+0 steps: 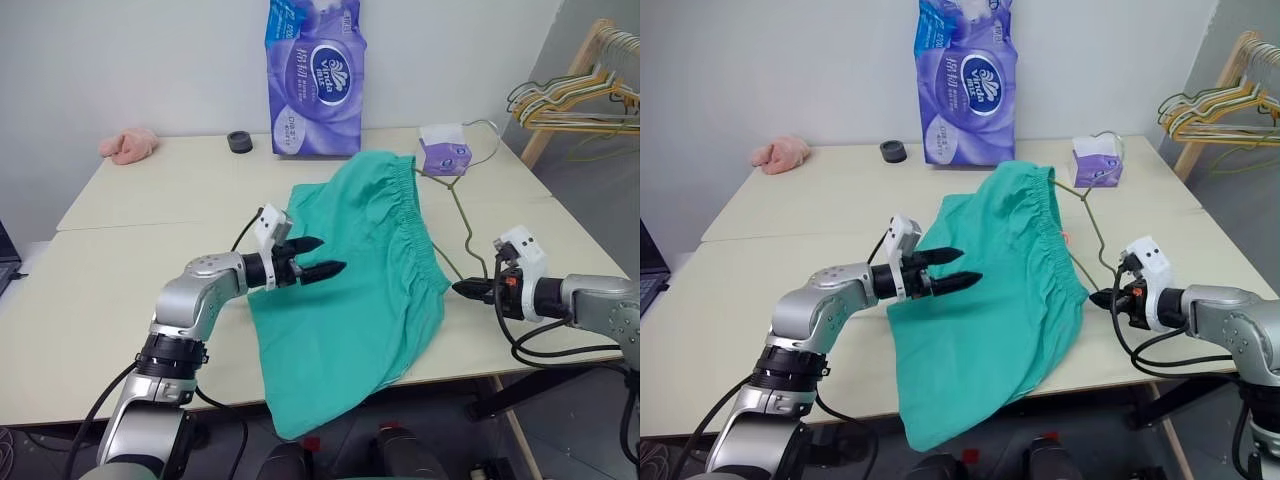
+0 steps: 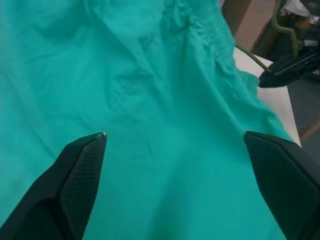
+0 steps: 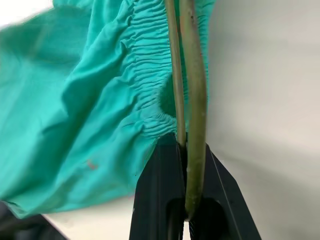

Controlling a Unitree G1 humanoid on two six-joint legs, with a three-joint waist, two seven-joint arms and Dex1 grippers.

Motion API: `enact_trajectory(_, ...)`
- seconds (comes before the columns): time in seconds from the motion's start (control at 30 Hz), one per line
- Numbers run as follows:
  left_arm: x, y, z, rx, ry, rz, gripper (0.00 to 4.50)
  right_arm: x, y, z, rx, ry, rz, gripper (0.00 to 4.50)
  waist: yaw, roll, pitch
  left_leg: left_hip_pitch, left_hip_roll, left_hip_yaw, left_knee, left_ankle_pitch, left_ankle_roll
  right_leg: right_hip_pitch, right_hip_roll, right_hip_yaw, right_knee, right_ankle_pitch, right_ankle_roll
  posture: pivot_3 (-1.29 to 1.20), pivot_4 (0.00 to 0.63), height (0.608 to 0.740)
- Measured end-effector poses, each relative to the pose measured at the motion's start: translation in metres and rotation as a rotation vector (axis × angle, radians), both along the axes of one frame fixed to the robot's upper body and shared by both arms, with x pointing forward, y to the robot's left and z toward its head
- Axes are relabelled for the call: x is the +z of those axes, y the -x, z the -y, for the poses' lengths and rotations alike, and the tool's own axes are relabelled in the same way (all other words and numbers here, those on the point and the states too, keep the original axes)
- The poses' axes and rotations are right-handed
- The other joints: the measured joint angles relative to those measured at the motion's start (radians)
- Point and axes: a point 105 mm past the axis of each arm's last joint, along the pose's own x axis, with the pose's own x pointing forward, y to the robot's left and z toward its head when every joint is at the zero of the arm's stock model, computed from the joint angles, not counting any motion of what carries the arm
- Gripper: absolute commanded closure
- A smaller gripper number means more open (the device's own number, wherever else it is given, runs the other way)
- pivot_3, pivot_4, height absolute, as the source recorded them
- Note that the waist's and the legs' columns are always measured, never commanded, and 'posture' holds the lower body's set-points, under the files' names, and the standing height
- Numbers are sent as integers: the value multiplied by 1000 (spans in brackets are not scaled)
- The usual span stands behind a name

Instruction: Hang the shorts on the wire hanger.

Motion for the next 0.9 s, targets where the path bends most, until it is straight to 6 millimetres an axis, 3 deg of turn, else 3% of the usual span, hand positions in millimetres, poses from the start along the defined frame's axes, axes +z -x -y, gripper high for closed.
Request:
enact_trajectory(0.07,10,-7,-4,8,-4,28,27,-7,3,-3,34,56,12,4500,0,0,0,0,0,0,0,0,0,0,0,0,0,0,0,-169,66,740)
enact_trajectory(0.23,67,-16,-13,-46,-6,177,27,-20,4,-5,115,223,81,4500,-3,0,0,0,0,2,0,0,0,-1,0,-2,0,0,0,-169,66,740)
enact_trajectory(0.3,80,-16,-19,-67,-16,212,27,-22,3,-3,124,275,107,4500,-5,0,0,1,0,2,0,0,-1,0,0,-1,0,0,0,-171,68,740)
enact_trajectory(0.53,58,-15,-36,-184,-215,220,27,-21,2,-6,172,359,188,4500,-7,0,0,1,0,1,0,0,-1,-1,0,-1,0,0,0,-180,69,740)
enact_trajectory(0.7,60,-26,-33,-223,-343,323,27,-19,4,-13,220,391,229,4500,0,0,0,0,-1,1,1,0,-1,0,-1,-1,-1,0,0,-187,69,740)
enact_trajectory(0.8,68,-30,-21,-276,-380,427,27,-20,9,-20,256,396,234,4500,-1,0,0,0,-1,1,0,0,-1,0,-1,-1,-1,0,0,-194,69,740)
enact_trajectory(0.9,62,-27,-11,-346,-415,469,27,-20,13,-26,284,398,241,4500,-5,0,0,0,-1,1,0,0,-1,-1,-1,-1,0,0,-1,-195,69,740)
